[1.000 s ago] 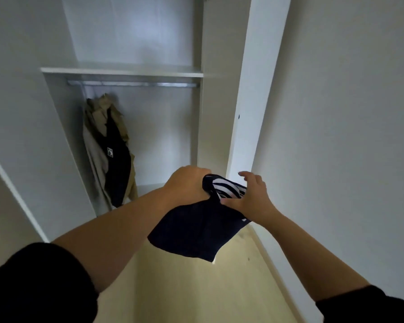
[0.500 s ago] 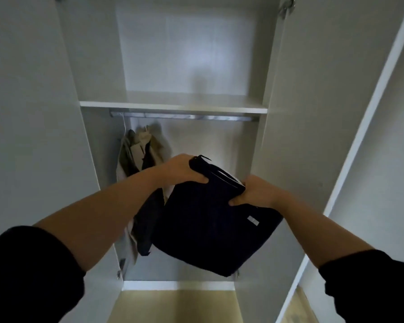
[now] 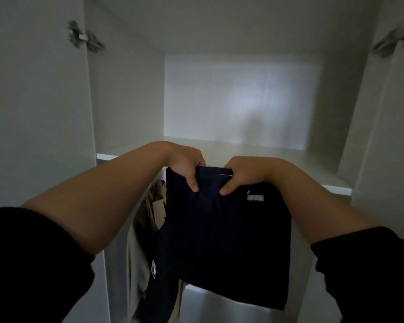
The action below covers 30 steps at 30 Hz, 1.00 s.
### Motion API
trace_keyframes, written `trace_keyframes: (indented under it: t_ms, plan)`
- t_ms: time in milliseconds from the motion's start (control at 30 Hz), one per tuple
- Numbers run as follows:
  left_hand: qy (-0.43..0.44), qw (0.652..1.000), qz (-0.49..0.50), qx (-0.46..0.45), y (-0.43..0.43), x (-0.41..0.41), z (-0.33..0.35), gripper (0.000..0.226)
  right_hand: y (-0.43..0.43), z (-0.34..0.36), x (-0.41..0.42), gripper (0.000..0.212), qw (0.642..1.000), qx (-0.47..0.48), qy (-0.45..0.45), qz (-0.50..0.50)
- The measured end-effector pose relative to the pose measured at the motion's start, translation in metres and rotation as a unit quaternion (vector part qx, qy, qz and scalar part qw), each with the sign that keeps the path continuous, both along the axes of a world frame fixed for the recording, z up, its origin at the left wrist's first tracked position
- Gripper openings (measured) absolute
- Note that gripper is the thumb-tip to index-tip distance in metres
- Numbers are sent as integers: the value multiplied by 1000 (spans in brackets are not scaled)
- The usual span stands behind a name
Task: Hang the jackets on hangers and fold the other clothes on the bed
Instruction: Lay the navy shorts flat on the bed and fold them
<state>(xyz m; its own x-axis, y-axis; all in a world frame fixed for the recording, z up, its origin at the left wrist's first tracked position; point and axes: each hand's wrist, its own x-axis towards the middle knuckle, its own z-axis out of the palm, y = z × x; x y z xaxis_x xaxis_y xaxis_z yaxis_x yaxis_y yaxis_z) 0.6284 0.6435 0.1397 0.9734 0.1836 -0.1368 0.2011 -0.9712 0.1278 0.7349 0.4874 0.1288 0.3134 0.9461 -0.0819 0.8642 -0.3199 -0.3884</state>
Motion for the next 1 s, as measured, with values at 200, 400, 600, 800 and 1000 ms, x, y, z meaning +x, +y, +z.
trace_keyframes:
  t_ms: [200, 400, 600, 800, 1000]
  plan:
    - [-206, 971, 57, 108, 68, 31, 69, 18, 71, 72, 51, 14, 979, 130, -158, -2]
    - [-446, 789, 29, 422, 131, 48, 94, 18, 145, 93, 80, 20, 843, 377, -381, -53]
    - [-429, 756, 7, 495, 203, 64, 87, 19, 225, 71, 112, 22, 741, 402, -536, -43]
    - [-398, 803, 92, 435, 267, 96, 109, 24, 299, 100, 134, 20, 781, 350, -505, -115]
    - [-369, 854, 137, 340, 303, 122, 129, 27, 316, 143, 142, 17, 853, 230, -424, -200]
